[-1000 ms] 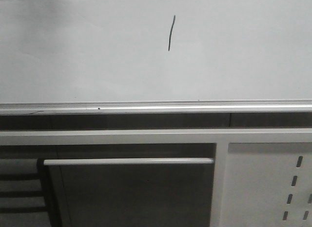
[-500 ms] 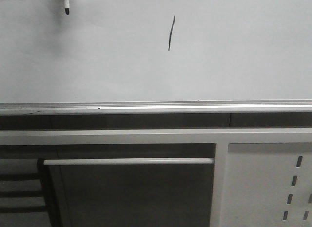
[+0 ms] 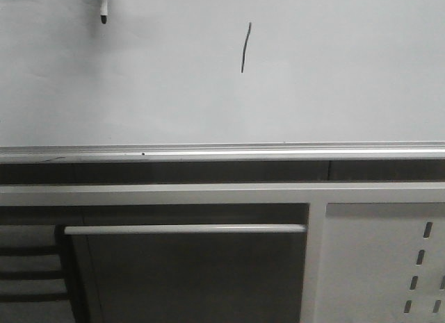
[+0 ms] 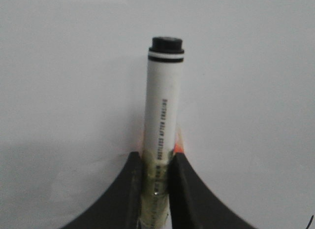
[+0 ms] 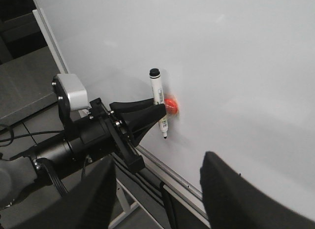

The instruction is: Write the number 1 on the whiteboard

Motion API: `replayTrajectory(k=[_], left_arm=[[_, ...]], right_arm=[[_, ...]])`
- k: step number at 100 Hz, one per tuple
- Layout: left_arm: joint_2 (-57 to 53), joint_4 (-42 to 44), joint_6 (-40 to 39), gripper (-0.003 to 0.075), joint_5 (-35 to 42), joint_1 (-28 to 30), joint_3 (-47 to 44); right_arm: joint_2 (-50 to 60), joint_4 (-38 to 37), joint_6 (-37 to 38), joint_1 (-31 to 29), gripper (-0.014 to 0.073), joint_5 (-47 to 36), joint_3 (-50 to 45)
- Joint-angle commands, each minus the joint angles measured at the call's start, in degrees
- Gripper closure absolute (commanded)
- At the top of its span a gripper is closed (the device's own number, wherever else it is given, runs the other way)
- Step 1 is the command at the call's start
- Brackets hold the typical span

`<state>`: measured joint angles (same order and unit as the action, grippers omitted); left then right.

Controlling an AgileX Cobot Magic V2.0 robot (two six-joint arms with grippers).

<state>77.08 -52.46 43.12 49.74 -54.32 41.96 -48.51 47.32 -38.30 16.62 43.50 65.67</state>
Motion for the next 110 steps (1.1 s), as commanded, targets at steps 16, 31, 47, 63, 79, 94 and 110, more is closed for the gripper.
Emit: replayTrajectory(k=[16,31,47,63,79,94,110], left_arm=[[-0.47,1.8,-0.63,0.074,4.29,0.58,1.99],[-0.47,1.8,-0.63,0.0706,4.29,0.58,1.99],[-0.47,1.56,-0.63,0.0528,4.18,0.58,1.99],[-0.47,1.45,-0.63,0.0374,4.05,0.58,1.99],[-1.09,1.45,-0.63,0.0317,2.93,0.58,1.99],[-4.4,1.45,-0.11,0.0259,-4.28,0.58,1.52],[-11.31,1.32,2.47,0.0258,-9.81,0.58,-1.35]], right_arm=[[0.53,1.92,-0.27,-0.39,0.025,-2.65,1.26],[0.53,1.92,-0.27,-0.39,0.025,-2.65,1.26],[0.53,1.92,-0.27,-0.39,0.025,-2.65,1.26],[0.53,1.92,-0.27,-0.39,0.025,-2.65,1.26],[0.53,1.65,-0.27,-0.39,0.025,-2.65,1.26],[0.63,0.72,-0.27,-0.39,0.025,-2.65,1.26],[1.29,-1.69,0.22,-0.47,0.025,-3.15,1.26]])
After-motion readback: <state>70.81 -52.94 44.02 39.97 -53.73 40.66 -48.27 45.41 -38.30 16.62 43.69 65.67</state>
